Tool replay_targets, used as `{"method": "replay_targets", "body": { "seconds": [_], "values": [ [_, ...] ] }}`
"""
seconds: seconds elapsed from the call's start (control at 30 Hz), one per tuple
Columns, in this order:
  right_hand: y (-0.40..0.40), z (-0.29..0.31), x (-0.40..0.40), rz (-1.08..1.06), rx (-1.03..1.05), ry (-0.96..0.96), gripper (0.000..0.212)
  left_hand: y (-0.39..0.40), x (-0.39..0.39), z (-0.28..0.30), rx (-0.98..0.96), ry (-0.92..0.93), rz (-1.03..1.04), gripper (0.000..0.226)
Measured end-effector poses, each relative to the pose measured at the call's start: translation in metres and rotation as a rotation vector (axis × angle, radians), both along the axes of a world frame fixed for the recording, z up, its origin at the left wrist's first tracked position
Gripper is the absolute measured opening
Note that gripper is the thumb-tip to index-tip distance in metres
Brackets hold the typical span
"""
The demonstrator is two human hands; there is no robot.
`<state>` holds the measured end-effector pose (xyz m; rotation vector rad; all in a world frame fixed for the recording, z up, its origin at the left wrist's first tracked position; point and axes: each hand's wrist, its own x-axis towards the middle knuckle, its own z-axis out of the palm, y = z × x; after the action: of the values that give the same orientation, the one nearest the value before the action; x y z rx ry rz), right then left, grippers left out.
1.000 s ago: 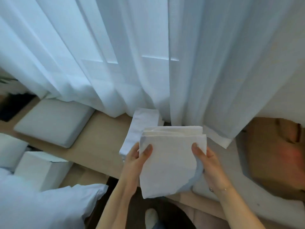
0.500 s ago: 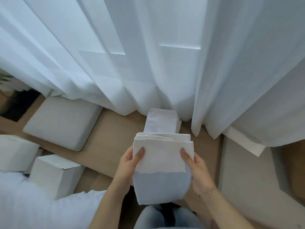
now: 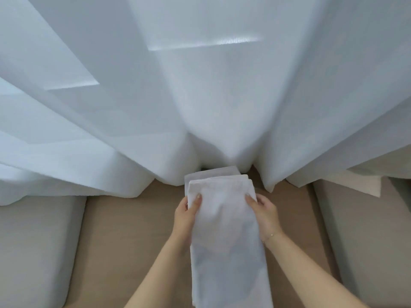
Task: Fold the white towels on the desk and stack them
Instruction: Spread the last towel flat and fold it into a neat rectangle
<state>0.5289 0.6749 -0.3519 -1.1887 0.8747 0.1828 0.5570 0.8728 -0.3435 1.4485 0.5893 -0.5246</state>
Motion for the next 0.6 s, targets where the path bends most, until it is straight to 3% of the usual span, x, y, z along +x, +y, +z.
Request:
{"method": "replay_targets", "body": {
  "seconds": [0.13, 0.27, 0.47, 0.6],
  "values": [
    [0.01, -0.062, 0.007, 0.079, -0.139, -0.022, 0.02, -0.003, 0.018, -0.066, 0.108, -0.059, 0.021, 0.026],
    [0.017, -0.091, -0.008, 0.084, -0.08, -0.032, 0.024, 0.004, 0.008, -0.1, 0.201, -0.151, 0.046, 0.027],
    [0.005, -0.084, -0.013, 0.308, -0.242, -0.132, 0.016, 0.013, -0.013, -0.089, 0.292, -0.259, -0.112, 0.015],
    [0.002, -0.068, -0.001, 0.385, -0.303, -0.222, 0.023, 0.023, 0.003, -0.072, 0.287, -0.367, -0.124, 0.015]
  ]
}}
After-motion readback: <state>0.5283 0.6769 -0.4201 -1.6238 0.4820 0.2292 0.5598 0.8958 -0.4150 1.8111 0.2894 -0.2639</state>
